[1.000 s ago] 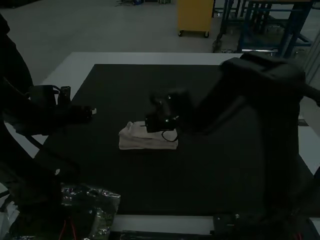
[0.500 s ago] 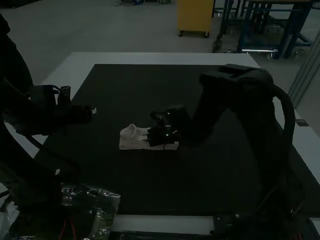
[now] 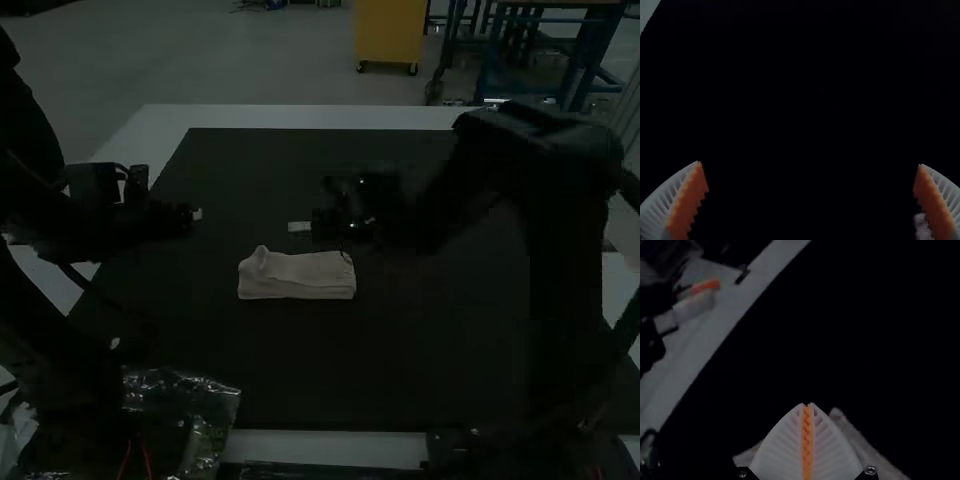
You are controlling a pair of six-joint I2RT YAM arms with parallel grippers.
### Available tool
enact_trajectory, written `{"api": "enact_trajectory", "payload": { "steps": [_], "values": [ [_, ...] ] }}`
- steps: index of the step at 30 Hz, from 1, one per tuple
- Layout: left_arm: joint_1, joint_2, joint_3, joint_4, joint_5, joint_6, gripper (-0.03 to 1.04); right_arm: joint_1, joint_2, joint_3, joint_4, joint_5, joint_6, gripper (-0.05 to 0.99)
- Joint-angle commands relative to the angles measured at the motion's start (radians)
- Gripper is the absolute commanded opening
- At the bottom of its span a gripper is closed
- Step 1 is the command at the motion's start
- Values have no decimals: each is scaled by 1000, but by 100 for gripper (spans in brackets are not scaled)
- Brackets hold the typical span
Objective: Fold the towel.
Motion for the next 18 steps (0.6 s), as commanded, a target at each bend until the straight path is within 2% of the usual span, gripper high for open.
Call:
{"api": "enact_trajectory", "payload": {
  "steps": [1, 5, 6, 9, 11, 12, 18],
  "values": [
    [-42, -80, 74, -13, 0, -52, 97, -77, -190, 28, -35, -31, 39, -2],
    [-114, -134, 149, -50, -24, -95, 97, -150, -408, 22, -123, -63, 36, -1],
    [-140, -149, 172, -69, -30, -101, 97, -170, -459, 19, -147, -71, 36, 6],
    [-209, -209, 224, -137, -53, -104, 97, -242, -620, 8, -220, -74, 36, 45],
    [-238, -264, 238, -165, -66, -110, 97, -296, -727, -15, -239, -72, 38, 79],
    [-246, -295, 241, -169, -69, -118, 97, -325, -786, -29, -246, -72, 39, 92],
    [-238, -491, 218, -241, -84, -118, 97, -485, -1155, -128, -339, -55, 41, 92]
  ]
}}
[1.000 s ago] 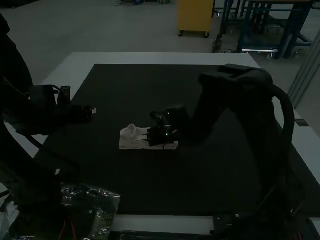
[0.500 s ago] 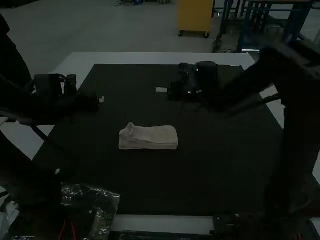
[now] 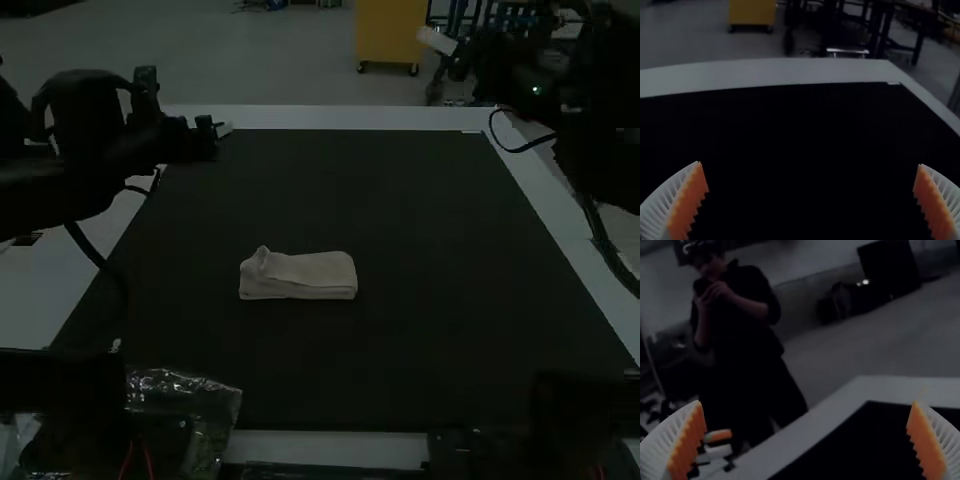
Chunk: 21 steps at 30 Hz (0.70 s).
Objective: Fold the towel.
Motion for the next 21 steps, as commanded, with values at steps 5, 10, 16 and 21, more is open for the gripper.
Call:
{"api": "enact_trajectory", "payload": {
  "steps": [5, 10, 16, 21],
  "values": [
    [2, -322, -42, -65, -69, -14, 97, -186, -438, -103, -118, -21, 9, 92],
    [5, -559, -103, -117, -108, -14, 97, -287, -705, -145, -202, -19, 36, 92],
    [5, -809, -146, -184, -168, -6, 97, -359, -915, -154, -252, 44, 27, 92],
    [6, -977, -186, -223, -209, 51, 97, -364, -923, -132, -278, 202, -71, 92]
  ]
}}
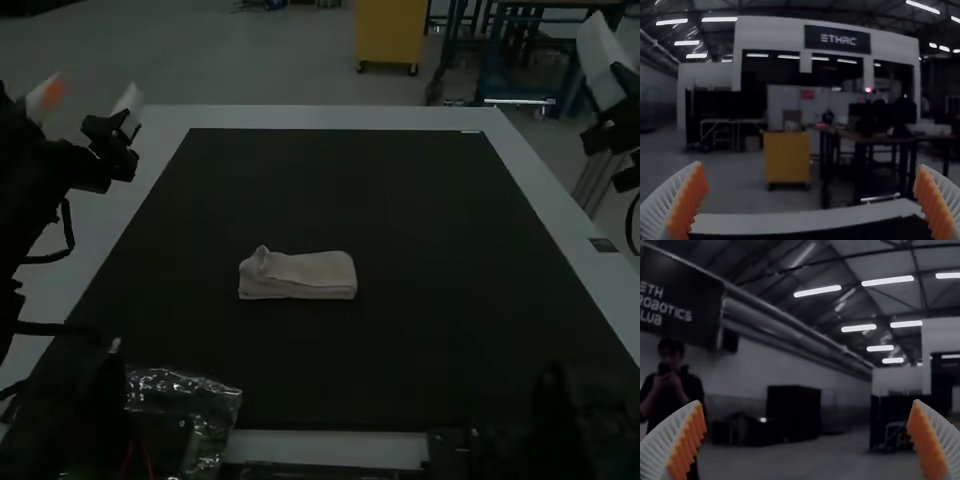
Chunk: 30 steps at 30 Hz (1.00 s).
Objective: Fold the towel.
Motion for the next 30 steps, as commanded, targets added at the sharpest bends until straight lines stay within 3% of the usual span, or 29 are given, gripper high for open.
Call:
{"api": "enact_trajectory", "payload": {
  "steps": [1, 3, 5, 7, 10, 12, 14, 16, 18, 20, 24, 27, 30],
  "values": [
    [6, -70, -24, -16, -64, 56, 97, -10, -8, -1, 10, 158, -93, 92],
    [6, -67, -44, -22, -81, 95, 97, -10, -8, -40, 10, 302, -176, 92],
    [6, -67, -74, 22, -95, 151, 97, -10, -8, -116, 28, 365, -242, 92],
    [5, -67, -120, 122, -95, 204, 97, -10, -8, -214, 68, 419, -222, 92],
    [3, -67, -232, 320, -82, 318, 97, -10, -8, -320, 77, 429, -337, 92],
    [2, -67, -302, 391, -78, 388, 97, -10, -8, -377, 92, 429, -391, 92],
    [6, -67, -371, 457, -78, 414, 97, -10, -8, -429, 92, 406, -477, 92],
    [6, -67, -439, 527, -78, 410, 97, -10, -8, -477, 92, 334, -503, 92],
    [6, -69, -492, 553, -78, 393, 97, -10, -8, -537, 117, 351, -498, 92],
    [6, -67, -494, 412, -79, 362, 97, -10, -8, -587, 128, 360, -498, 92],
    [2, -67, -492, 217, -79, 272, 97, -10, -8, -676, 79, 508, -517, 92],
    [0, -67, -492, 79, -78, 292, 97, -10, -8, -672, -119, 546, -583, 92],
    [6, -67, -492, 36, -78, 293, 97, -10, -8, -672, -147, 543, -595, 92]
  ]
}}
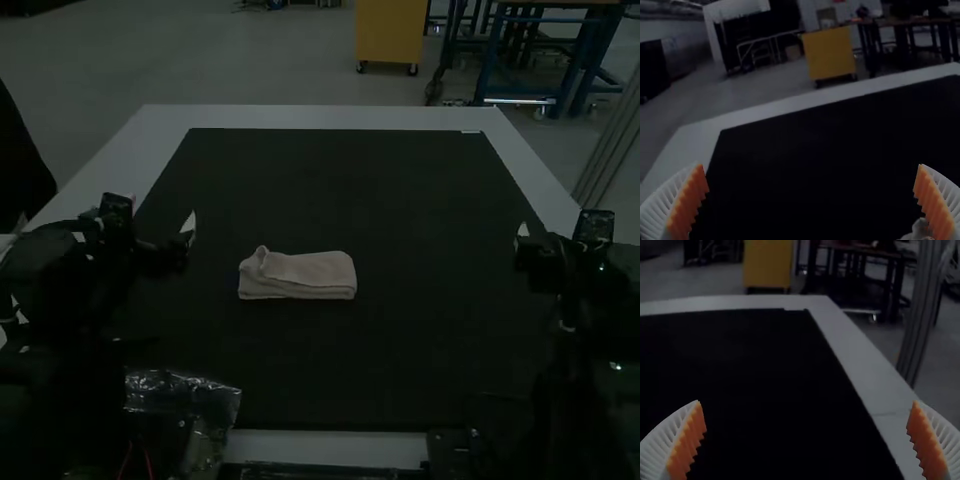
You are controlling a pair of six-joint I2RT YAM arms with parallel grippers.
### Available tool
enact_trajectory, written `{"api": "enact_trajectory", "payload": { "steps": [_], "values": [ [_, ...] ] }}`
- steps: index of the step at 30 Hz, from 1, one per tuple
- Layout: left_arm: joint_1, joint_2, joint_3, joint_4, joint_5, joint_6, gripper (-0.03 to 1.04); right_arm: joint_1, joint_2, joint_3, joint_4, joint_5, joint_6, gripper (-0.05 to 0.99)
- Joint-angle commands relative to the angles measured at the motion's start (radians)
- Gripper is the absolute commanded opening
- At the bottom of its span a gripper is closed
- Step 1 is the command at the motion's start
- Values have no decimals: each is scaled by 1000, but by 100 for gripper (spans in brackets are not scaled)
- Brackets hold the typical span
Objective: Fold the towel.
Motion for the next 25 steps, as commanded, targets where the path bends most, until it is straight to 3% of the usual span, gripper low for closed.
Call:
{"api": "enact_trajectory", "payload": {
  "steps": [1, 5, 6, 8, 9, 15, 25],
  "values": [
    [6, -4, -6, -45, -3, -8, 97, -9, -9, -6, -19, 26, -51, 92],
    [11, -4, -6, -54, -7, -14, 97, -9, -9, -6, -39, 3, -56, 92],
    [14, -4, -6, -56, -12, -35, 97, -9, -9, -6, -39, 0, -56, 92],
    [28, -4, -6, -63, -23, -146, 97, -7, -10, -6, -39, -6, -56, 92],
    [37, -4, -7, -63, -23, -161, 97, -7, -9, -6, -39, -11, -56, 92],
    [77, -4, -7, -59, -21, -160, 97, -9, -9, -6, -44, -32, -57, 92],
    [75, -4, -6, -60, -21, -160, 97, -7, -9, -6, -50, -49, -57, 92]
  ]
}}
